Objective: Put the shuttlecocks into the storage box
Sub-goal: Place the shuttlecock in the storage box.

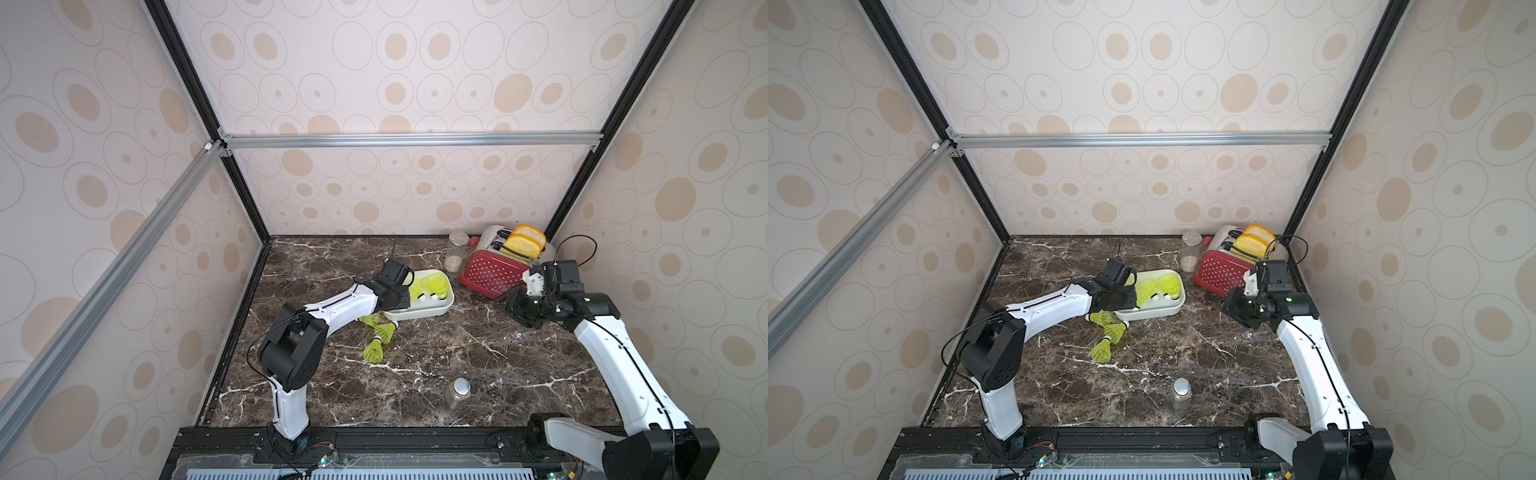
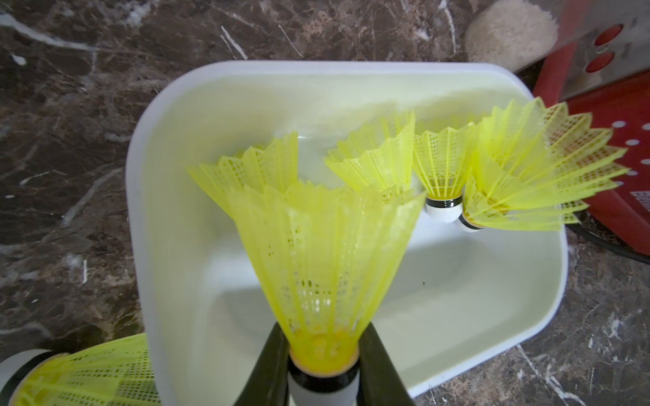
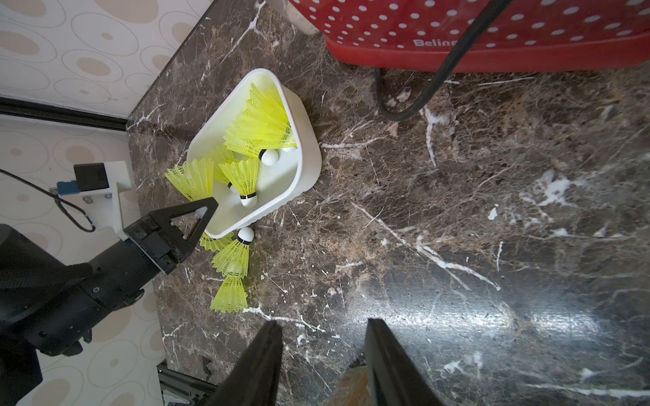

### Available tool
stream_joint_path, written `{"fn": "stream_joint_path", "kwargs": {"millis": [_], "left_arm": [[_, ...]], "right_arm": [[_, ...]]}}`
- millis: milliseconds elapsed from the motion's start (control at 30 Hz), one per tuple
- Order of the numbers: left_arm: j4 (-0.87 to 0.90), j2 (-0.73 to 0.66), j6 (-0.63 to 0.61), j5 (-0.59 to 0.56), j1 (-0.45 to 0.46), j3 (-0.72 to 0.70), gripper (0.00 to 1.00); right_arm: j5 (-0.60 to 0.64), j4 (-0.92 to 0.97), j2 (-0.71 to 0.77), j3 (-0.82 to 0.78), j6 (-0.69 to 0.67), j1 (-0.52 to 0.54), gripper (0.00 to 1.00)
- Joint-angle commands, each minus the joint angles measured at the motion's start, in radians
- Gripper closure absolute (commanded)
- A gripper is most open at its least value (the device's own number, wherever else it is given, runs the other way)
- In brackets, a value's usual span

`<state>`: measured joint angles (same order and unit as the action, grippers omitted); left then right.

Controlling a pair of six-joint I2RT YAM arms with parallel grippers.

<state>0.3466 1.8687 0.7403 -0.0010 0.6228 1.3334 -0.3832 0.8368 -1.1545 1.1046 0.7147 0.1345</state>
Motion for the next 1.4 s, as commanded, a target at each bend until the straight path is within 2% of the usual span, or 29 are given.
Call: {"fn": "stream_joint_path", "kwargs": {"millis": [0,600,833,933,1133,1233,1367], "left_arm": [[0.011,0.004,0.041,-0.019,-0.008,0.018,0.82],[0.087,0.118,-0.003,-0.002,-0.008,0.11,0.8],[0.092,0.139,-0.013,0.025,-0.008,0.131,0.76],[0.095,0.13,-0.01,0.019,-0.008,0.123,0.71],[0.12,0.103,-0.011,-0.025,-0.006,0.121,0.54],[0.139,0.089,-0.018,-0.048,-0.006,0.122,0.41],[0.143,0.055,-0.026,-0.066,-0.006,0.109,0.31]], "right_arm": [[0.0,-0.006,-0.008,0.008,-0.02,0.005,0.55],[-0.001,-0.011,0.001,-0.014,-0.016,0.005,0.55],[-0.001,-0.018,-0.005,-0.015,-0.014,0.005,0.55],[-0.002,-0.019,-0.007,-0.015,-0.013,0.005,0.55],[-0.003,-0.024,-0.014,-0.012,-0.014,0.005,0.55],[0.012,0.003,-0.023,0.004,-0.035,0.009,0.55],[0.046,0.037,-0.034,0.018,-0.075,0.027,0.55]]}}
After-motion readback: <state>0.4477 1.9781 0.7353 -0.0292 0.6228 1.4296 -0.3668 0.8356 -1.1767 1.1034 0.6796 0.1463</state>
